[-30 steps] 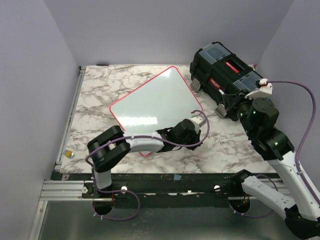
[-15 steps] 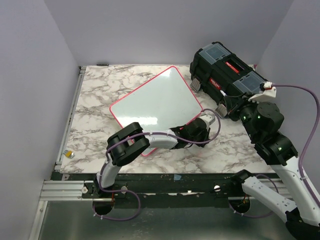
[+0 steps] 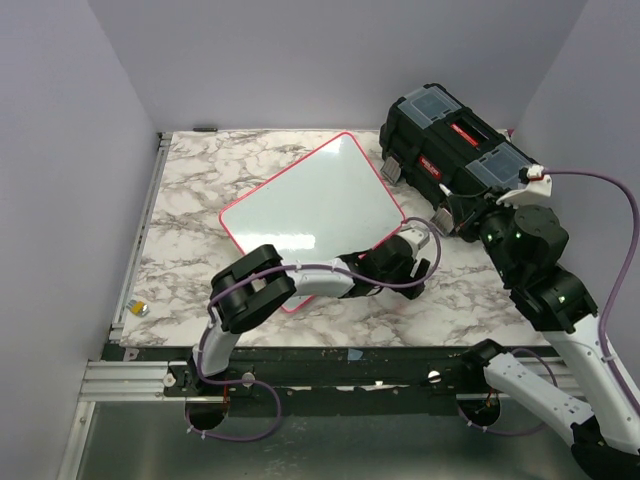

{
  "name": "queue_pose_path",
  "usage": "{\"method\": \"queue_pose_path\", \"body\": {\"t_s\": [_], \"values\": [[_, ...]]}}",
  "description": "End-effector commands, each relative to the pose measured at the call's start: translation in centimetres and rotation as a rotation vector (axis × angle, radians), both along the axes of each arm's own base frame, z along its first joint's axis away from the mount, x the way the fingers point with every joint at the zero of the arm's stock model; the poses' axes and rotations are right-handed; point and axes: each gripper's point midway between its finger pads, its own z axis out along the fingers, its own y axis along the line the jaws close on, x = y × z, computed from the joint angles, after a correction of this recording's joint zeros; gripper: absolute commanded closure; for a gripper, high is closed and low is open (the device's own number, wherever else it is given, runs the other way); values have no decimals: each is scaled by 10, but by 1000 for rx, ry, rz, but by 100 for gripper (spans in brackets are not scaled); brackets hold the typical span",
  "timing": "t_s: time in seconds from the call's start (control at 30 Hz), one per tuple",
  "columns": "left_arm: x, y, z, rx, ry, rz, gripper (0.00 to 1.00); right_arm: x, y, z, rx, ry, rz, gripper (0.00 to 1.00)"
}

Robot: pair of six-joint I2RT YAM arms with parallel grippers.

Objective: Write a sentence on the whiteboard
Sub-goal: Place the pen cap at the center of the board, then hold the whiteboard on the whiteboard stand.

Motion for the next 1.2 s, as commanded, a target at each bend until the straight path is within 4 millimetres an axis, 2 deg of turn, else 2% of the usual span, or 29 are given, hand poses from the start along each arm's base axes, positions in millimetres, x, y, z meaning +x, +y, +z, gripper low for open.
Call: {"method": "queue_pose_path", "body": {"t_s": [0.0, 0.17, 0.33, 0.47, 0.63, 0.7, 0.8, 0.9, 1.03, 1.17], "values": [[3, 13, 41, -13, -82, 18, 26, -11, 0, 13, 23, -10, 24, 99], [1, 40, 81, 18, -129, 39, 26, -14, 2, 23, 46, -14, 39, 99], [-2, 75, 114, 44, -151, 54, 26, -14, 11, 28, 71, -11, 75, 99], [-1, 113, 141, 35, -174, 60, 25, -14, 18, 31, 105, -5, 100, 99], [4, 171, 167, -38, -161, 65, 23, -14, 22, 35, 136, 15, 109, 99], [11, 198, 177, -58, -152, 100, 22, -15, 24, 38, 149, 17, 122, 99], [21, 239, 196, -85, -173, 175, 14, -18, 29, 40, 173, 22, 144, 99], [26, 269, 215, -116, -217, 226, 4, -21, 35, 37, 188, 54, 171, 99], [38, 299, 228, -118, -254, 284, 3, -26, 47, 31, 197, 107, 236, 99], [59, 317, 242, -119, -258, 322, 3, -31, 58, 25, 186, 135, 305, 99]]}}
